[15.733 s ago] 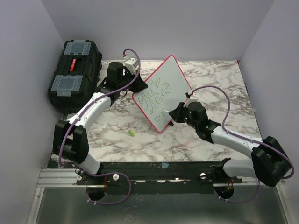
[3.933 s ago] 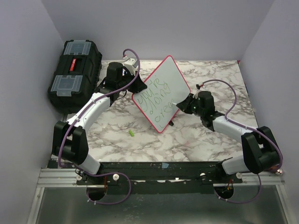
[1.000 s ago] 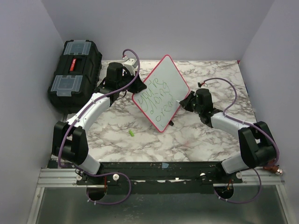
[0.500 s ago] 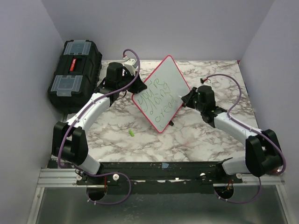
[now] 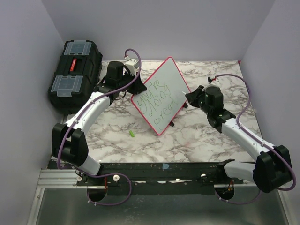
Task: Write a sentence on the whiteboard
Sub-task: Adjust the whiteboard on the whiteboard stand.
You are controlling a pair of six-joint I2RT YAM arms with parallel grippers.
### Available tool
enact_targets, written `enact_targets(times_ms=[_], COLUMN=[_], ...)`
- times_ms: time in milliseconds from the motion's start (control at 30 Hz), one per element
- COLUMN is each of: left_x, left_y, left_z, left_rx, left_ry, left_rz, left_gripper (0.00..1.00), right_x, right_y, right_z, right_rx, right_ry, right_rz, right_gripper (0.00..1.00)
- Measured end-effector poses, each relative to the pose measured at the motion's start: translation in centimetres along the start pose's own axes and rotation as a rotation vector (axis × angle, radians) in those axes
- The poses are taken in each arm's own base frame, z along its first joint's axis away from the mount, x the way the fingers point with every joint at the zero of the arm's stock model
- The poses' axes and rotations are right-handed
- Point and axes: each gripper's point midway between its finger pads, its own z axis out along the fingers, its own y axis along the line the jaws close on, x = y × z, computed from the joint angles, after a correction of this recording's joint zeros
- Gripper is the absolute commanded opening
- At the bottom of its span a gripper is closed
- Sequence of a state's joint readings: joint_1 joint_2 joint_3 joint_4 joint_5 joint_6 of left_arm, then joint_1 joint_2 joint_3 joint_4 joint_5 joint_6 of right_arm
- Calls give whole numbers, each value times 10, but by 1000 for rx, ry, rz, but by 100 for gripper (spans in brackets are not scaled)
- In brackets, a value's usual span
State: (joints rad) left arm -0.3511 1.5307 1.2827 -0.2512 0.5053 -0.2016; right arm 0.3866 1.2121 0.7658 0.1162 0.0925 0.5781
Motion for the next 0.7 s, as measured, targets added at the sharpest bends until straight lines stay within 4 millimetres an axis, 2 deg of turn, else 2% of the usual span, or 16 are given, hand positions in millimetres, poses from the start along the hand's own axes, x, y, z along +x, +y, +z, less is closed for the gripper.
enact_targets(times_ms=[267,600,700], left_x=[-1,-3,8], left_y=[7,16,14], left_z=[11,32,39], left_rx=[0,39,71], left_ry=[13,32,71], left_rz=[-11,-42,-68], left_gripper=[0,0,0], right_x=[10,5,6], right_y=[-7,-6,-9], right_z=[-3,-10,-10], right_rx=[15,16,27], right_ry=[23,9,8], right_rz=[-2,-2,-4], right_gripper=[1,1,1])
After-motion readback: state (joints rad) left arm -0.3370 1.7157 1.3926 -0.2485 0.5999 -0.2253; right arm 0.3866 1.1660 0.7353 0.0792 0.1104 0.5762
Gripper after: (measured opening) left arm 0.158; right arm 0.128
